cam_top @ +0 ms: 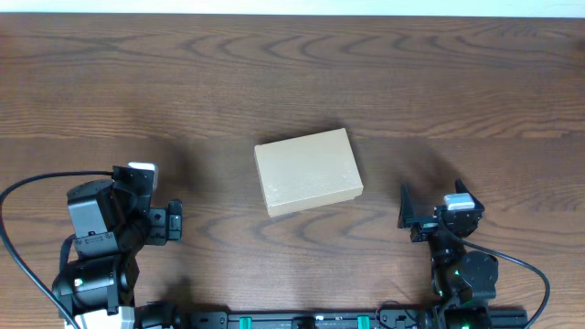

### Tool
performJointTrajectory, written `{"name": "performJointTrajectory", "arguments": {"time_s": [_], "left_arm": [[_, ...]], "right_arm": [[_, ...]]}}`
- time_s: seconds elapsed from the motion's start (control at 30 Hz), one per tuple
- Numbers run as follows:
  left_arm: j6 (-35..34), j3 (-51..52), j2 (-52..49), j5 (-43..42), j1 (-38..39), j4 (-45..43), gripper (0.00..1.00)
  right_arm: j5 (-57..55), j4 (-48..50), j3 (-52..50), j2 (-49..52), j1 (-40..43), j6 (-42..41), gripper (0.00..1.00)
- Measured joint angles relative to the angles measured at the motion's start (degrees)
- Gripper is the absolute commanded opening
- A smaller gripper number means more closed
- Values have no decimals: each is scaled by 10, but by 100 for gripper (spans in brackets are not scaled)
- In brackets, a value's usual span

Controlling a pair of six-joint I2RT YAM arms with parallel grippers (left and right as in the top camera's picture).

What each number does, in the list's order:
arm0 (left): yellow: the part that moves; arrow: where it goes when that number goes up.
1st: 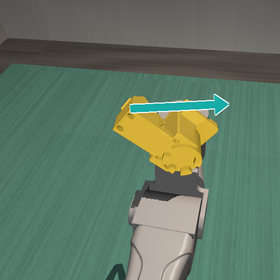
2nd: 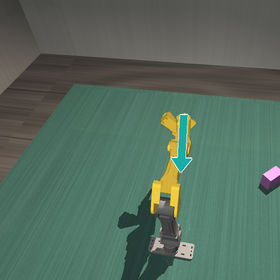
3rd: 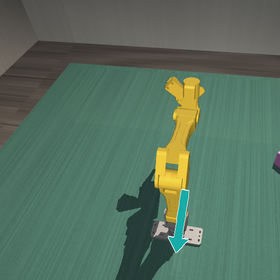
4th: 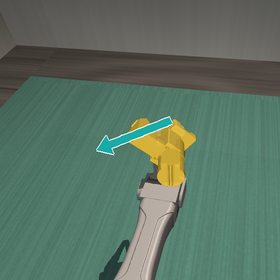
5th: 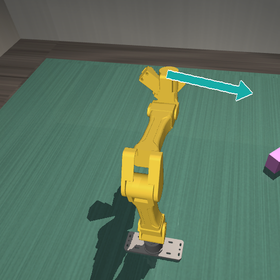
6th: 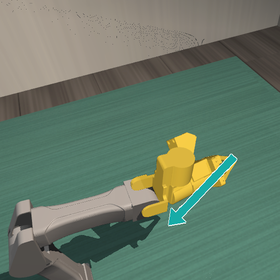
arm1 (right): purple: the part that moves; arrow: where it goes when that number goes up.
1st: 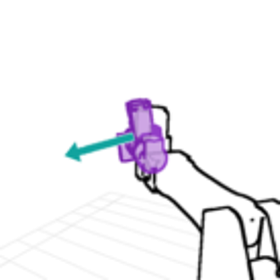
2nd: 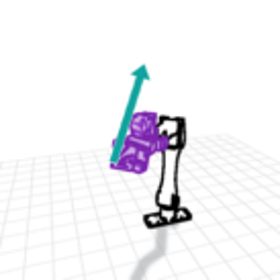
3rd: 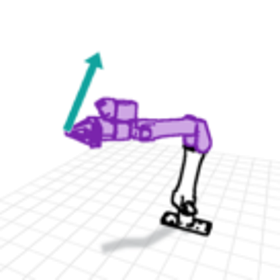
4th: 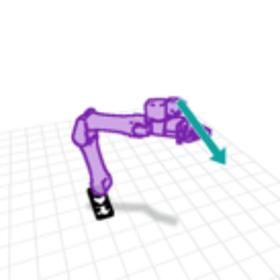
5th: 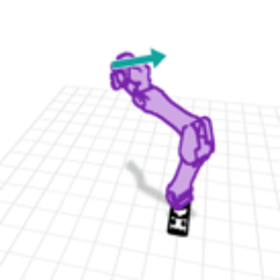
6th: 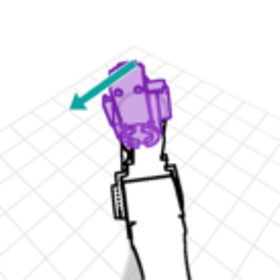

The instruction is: Pack container

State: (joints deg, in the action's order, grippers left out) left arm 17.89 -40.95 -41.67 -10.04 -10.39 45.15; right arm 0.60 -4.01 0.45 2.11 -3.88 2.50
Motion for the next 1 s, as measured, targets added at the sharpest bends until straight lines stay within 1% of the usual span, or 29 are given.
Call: {"name": "performJointTrajectory", "arguments": {"time_s": [0.43,0.53,0.6,0.63,0.7,0.77,0.87,1.0], "left_arm": [[0,0,0,0,0,0,95],[-1,0,3,-9,0,-13,95],[-1,6,13,-28,3,-64,96],[-1,13,23,-41,9,-112,95],[-3,24,40,-60,21,-165,95],[-6,53,68,-71,38,-251,95],[-12,102,114,-82,59,-351,96],[-20,178,171,-90,74,-452,95]], "right_arm": [[0,0,0,0,0,0,99],[0,0,0,0,0,0,99],[0,0,0,0,0,0,99],[0,0,0,0,0,0,99],[0,0,0,0,0,0,99],[0,0,0,0,0,0,99],[0,0,0,0,0,0,99],[0,0,0,0,0,0,99]]}}
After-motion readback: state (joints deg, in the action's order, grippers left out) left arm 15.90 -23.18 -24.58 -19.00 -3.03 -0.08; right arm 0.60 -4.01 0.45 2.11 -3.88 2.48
